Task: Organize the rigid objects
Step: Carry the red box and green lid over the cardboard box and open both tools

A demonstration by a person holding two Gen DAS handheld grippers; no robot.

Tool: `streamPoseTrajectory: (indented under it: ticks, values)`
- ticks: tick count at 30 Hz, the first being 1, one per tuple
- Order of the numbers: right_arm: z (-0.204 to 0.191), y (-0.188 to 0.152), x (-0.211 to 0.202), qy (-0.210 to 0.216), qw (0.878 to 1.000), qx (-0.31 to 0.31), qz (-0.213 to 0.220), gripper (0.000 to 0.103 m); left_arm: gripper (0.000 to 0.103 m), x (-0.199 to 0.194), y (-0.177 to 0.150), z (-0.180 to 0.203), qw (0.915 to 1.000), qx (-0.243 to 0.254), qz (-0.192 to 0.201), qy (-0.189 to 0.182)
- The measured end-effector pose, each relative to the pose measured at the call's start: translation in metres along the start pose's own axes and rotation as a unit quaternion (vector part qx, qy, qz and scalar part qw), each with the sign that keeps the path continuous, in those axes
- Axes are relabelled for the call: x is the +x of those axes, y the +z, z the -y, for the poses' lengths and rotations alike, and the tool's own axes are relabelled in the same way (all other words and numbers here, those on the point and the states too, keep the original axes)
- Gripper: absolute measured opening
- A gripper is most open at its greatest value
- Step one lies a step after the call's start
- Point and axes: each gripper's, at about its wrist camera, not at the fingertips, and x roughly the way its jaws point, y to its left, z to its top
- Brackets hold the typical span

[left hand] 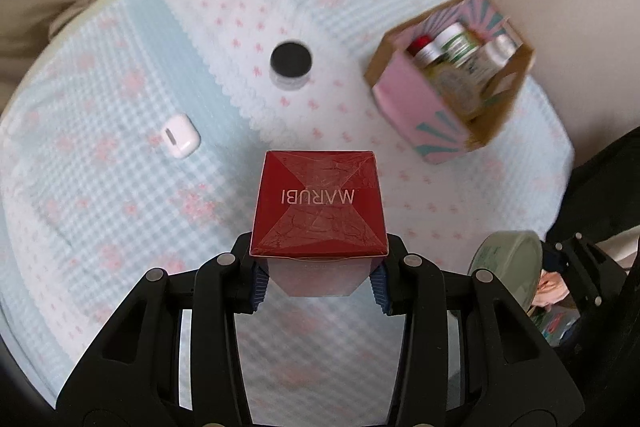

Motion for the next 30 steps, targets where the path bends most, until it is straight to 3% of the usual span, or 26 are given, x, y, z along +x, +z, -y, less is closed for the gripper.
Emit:
streamPoseTrajectory:
  ticks: [6, 15, 22, 30]
  values:
    - [0.023, 0.016, -0.045, -0.004, 0.999, 0.025, 0.019, 0.066, 0.037, -0.051, 0.007, 0.033, 0.9984, -0.019, 0.050, -0.019]
    - [0.089, 0.049, -0.099, -0.011, 0.998, 0.057, 0.037, 0.066, 0.037, -0.085, 0.031, 0.083, 0.9946, -0.040, 0.091, -0.032]
    - [0.158, 0.089, -0.119, -0.004, 0.998, 0.049, 0.044, 0.066, 0.037, -0.083, 0.061, 0.121, 0.9909, -0.085, 0.101, -0.026]
    - [0.243, 0.138, -0.111, -0.001, 0.998, 0.037, 0.042, 0.066, 0.037, -0.046, 0.101, 0.169, 0.9902, -0.104, 0.090, -0.024]
